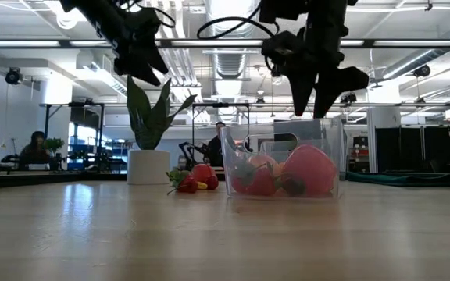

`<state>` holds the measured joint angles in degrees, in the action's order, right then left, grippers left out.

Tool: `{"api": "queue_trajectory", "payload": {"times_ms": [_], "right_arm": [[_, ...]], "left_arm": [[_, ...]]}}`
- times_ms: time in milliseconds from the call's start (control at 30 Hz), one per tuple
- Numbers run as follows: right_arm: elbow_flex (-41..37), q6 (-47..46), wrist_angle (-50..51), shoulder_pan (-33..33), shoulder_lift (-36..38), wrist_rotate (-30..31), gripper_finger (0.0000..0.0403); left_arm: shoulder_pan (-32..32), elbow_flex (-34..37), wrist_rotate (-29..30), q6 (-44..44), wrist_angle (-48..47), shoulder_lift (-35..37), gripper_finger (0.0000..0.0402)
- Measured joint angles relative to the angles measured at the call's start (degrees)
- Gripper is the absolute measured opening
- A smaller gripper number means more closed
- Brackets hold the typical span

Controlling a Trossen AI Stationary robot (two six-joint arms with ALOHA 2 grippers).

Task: Pick and placing Produce into tupperware
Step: Put the red strawberry into the container

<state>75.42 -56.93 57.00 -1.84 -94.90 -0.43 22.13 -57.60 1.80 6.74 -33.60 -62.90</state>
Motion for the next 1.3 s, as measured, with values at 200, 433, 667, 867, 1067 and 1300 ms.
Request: {"api": "queue_trajectory", "payload": {"times_ms": [200,433,667,867,1067,1300], "right_arm": [[0.0,-1.4,2.2,1.2,0.1,4.2,0.0199],[0.8,-4.0,4.5,1.2,7.9,15.8,0.0221],[1.0,-0.5,5.3,1.2,17.6,27.2,0.0226],[0.9,3.0,6.9,1.2,22.1,29.2,0.0226],[0.9,3.5,7.7,1.2,24.1,29.0,0.0226],[0.8,8.5,7.7,1.2,24.8,29.0,0.0226]], "left_arm": [[-0.1,0.0,-0.2,0.3,0.0,-3.3,0.0299],[-0.1,0.0,-0.2,-0.9,1.4,-8.3,0.0299],[-1.5,0.0,-5.4,-26.5,6.2,-17.1,0.0299],[-1.6,-0.8,-5.8,-34.1,12.0,-24.6,0.0299],[-2.5,-3.0,-4.9,-30.2,10.8,-27.3,0.0299],[-4.3,-6.2,1.0,-25.3,4.0,-21.8,0.0299]]}}
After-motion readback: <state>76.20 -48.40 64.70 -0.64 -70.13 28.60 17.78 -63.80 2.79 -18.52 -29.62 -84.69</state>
